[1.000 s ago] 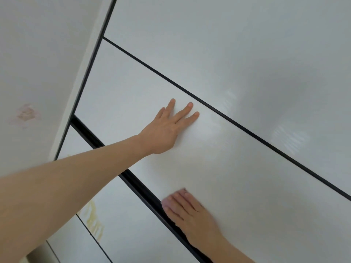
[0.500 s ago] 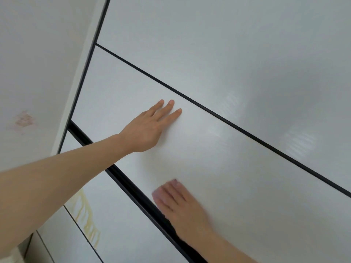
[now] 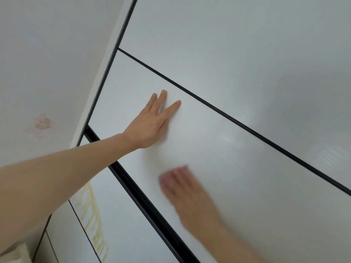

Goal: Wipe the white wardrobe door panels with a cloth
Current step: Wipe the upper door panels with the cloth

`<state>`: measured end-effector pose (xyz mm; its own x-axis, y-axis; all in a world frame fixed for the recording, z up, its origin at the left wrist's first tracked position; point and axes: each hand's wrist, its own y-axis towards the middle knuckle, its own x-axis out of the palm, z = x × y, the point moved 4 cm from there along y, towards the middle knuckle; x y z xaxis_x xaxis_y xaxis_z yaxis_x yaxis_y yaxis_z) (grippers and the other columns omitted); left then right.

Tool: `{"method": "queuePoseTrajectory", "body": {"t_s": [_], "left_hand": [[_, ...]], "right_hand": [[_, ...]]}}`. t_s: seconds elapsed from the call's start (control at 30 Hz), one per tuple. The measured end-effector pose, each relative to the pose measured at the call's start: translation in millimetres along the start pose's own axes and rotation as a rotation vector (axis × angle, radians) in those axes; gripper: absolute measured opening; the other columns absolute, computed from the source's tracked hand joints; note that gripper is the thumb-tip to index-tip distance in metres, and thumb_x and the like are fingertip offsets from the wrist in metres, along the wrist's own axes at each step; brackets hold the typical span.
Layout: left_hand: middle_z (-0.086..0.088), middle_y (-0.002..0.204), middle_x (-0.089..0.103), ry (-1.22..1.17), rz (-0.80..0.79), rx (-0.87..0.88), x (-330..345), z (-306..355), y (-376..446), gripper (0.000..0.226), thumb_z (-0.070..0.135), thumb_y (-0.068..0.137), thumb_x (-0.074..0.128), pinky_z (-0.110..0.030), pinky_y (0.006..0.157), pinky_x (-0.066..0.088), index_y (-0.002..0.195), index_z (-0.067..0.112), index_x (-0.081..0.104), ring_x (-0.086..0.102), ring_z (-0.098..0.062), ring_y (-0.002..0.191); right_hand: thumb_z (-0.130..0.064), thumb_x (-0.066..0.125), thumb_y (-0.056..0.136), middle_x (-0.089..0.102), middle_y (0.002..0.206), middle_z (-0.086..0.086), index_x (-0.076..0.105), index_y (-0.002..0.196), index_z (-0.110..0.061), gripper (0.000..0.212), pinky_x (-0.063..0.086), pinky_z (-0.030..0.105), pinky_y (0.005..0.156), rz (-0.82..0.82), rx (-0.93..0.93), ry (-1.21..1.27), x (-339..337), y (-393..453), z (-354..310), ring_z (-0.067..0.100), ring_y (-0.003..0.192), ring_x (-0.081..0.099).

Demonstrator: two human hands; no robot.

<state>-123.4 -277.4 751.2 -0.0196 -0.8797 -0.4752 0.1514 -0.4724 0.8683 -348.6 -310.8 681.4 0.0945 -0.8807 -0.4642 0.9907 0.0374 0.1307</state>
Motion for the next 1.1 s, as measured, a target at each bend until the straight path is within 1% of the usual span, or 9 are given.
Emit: {"method": "queuePoseTrajectory", "body": {"t_s": [0.1, 0.2, 0.37, 0.5, 0.63, 0.77, 0.9, 1.03, 1.1], "left_hand": [[-0.020, 0.164, 0.022, -0.008, 0.038, 0.062, -1, -28, 1, 0.053, 0.018, 0.106, 0.030, -0.050, 0.121, 0.025, 0.159, 0.018, 0.026, 0.026, -0.044, 0.147], [-0.017, 0.154, 0.042, -0.035, 0.119, 0.157, -9, -55, 13, 0.052, 0.004, 0.099, 0.040, -0.046, 0.111, 0.038, 0.151, 0.006, 0.043, 0.049, -0.038, 0.131], [-0.025, 0.158, 0.031, -0.063, 0.187, 0.130, -8, -93, 28, 0.049, 0.011, 0.102, 0.037, -0.054, 0.118, 0.029, 0.150, 0.008, 0.044, 0.028, -0.044, 0.147], [-0.024, 0.157, 0.034, -0.051, 0.182, 0.171, -2, -114, 33, 0.047, 0.017, 0.105, 0.038, -0.054, 0.117, 0.030, 0.151, 0.014, 0.044, 0.028, -0.046, 0.147], [-0.020, 0.156, 0.038, -0.055, 0.191, 0.225, -7, -122, 34, 0.046, 0.018, 0.105, 0.039, -0.049, 0.117, 0.033, 0.150, 0.014, 0.046, 0.032, -0.042, 0.146], [-0.015, 0.158, 0.038, -0.066, 0.177, 0.280, -9, -135, 34, 0.046, 0.014, 0.104, 0.039, -0.045, 0.117, 0.033, 0.150, 0.009, 0.045, 0.032, -0.035, 0.148], [-0.019, 0.156, 0.038, -0.149, 0.183, 0.263, -8, -144, 35, 0.046, 0.011, 0.102, 0.046, -0.047, 0.117, 0.035, 0.146, 0.000, 0.046, 0.035, -0.033, 0.147], [-0.025, 0.158, 0.031, -0.141, 0.158, 0.276, -4, -157, 30, 0.048, 0.014, 0.102, 0.048, -0.049, 0.119, 0.032, 0.148, 0.003, 0.045, 0.027, -0.039, 0.149], [-0.027, 0.160, 0.025, -0.103, 0.160, 0.273, -4, -165, 32, 0.047, 0.016, 0.103, 0.046, -0.051, 0.123, 0.023, 0.150, 0.010, 0.046, 0.017, -0.043, 0.151]], "right_hand": [[-0.018, 0.038, 0.092, 0.036, 0.157, 0.013, 0.035, 0.156, -0.009, 0.064, -0.002, 0.052, 0.127, -0.051, -0.067, 0.021, 23, 12, -31, 0.042, 0.145, 0.034], [-0.006, 0.037, 0.089, 0.043, 0.154, 0.014, 0.044, 0.152, -0.010, 0.063, 0.012, 0.052, 0.126, 0.123, 0.153, -0.042, -10, 55, 29, 0.042, 0.141, 0.040], [-0.001, 0.045, 0.097, 0.041, 0.151, 0.025, 0.039, 0.153, -0.006, 0.056, 0.020, 0.060, 0.121, 0.359, 0.663, -0.167, -68, 89, 152, 0.051, 0.137, 0.038], [-0.013, 0.054, 0.088, 0.042, 0.158, 0.014, 0.046, 0.152, -0.007, 0.064, 0.018, 0.057, 0.124, 0.142, 0.211, -0.098, 13, 92, 13, 0.043, 0.144, 0.041], [-0.018, 0.072, 0.084, 0.066, 0.137, 0.002, 0.060, 0.135, -0.016, 0.052, 0.023, 0.047, 0.126, 0.005, -0.032, -0.041, 47, 85, -62, 0.024, 0.133, 0.058], [-0.004, 0.046, 0.082, 0.049, 0.154, 0.009, 0.050, 0.150, -0.013, 0.069, 0.021, 0.055, 0.122, 0.172, 0.246, -0.070, -13, 109, 43, 0.038, 0.141, 0.047], [-0.006, 0.049, 0.101, 0.044, 0.152, 0.025, 0.048, 0.149, -0.005, 0.048, 0.025, 0.063, 0.118, 0.298, 0.685, -0.130, -62, 129, 142, 0.051, 0.139, 0.040], [-0.006, 0.060, 0.081, 0.044, 0.155, 0.015, 0.043, 0.153, -0.007, 0.075, 0.011, 0.061, 0.124, 0.153, 0.291, -0.080, -2, 156, 32, 0.045, 0.141, 0.040], [-0.011, 0.058, 0.085, 0.059, 0.144, 0.005, 0.055, 0.144, -0.013, 0.059, 0.010, 0.052, 0.128, 0.049, 0.077, 0.016, 39, 156, -48, 0.033, 0.137, 0.049]]}}
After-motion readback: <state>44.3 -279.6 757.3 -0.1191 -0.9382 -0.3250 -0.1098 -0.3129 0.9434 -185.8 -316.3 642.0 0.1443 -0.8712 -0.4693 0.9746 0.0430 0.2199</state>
